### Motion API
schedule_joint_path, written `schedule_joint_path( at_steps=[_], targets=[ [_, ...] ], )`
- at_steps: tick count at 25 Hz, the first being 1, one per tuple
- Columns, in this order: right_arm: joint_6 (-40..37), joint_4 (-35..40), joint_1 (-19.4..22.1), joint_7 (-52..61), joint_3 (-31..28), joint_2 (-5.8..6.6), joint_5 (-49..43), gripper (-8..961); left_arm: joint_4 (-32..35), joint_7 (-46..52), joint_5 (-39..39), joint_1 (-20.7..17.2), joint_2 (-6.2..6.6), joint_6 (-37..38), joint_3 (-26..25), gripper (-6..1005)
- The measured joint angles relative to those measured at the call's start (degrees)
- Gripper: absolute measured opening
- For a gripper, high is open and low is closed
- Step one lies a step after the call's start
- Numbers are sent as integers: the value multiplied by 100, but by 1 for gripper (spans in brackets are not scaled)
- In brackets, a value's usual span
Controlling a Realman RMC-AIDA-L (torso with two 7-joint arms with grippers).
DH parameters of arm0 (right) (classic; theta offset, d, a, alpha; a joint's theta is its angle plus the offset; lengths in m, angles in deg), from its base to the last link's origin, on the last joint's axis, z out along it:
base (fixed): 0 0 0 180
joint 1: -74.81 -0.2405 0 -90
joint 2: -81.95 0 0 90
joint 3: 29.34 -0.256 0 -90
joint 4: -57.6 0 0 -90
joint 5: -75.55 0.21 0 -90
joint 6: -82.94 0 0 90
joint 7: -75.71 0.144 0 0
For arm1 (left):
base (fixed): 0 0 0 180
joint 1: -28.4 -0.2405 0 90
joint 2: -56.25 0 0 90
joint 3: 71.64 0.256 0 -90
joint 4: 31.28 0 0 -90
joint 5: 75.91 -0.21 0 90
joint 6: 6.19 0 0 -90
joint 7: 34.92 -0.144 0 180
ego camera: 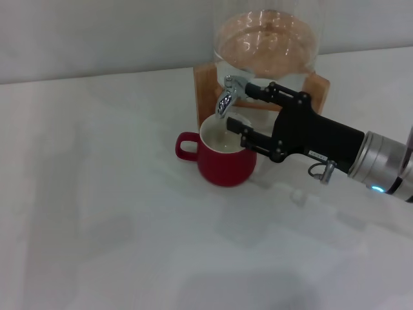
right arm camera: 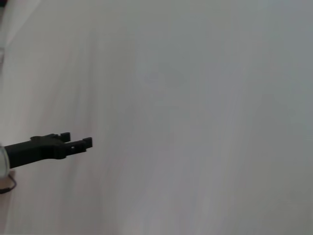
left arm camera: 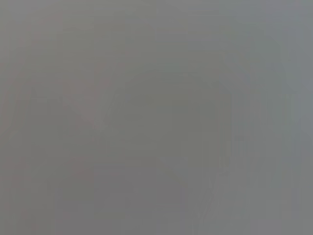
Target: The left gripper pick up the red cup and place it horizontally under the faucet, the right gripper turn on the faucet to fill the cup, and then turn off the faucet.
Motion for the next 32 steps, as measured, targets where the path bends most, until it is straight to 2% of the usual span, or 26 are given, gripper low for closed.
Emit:
schedule_joint_path(
  at_steps=[12, 23, 32],
  targets=[
    [-41, 119, 66, 92, 55, 9, 41, 638, -13, -15, 0, 9, 10, 0, -13, 861],
    [-42, 288, 371, 99, 18, 35, 217, 638, -14, -14, 0, 8, 18, 9, -3, 862],
    [-37, 312, 390, 101, 59, 17, 179, 638, -21, -18, 0, 8, 18, 28, -27, 862]
  ],
)
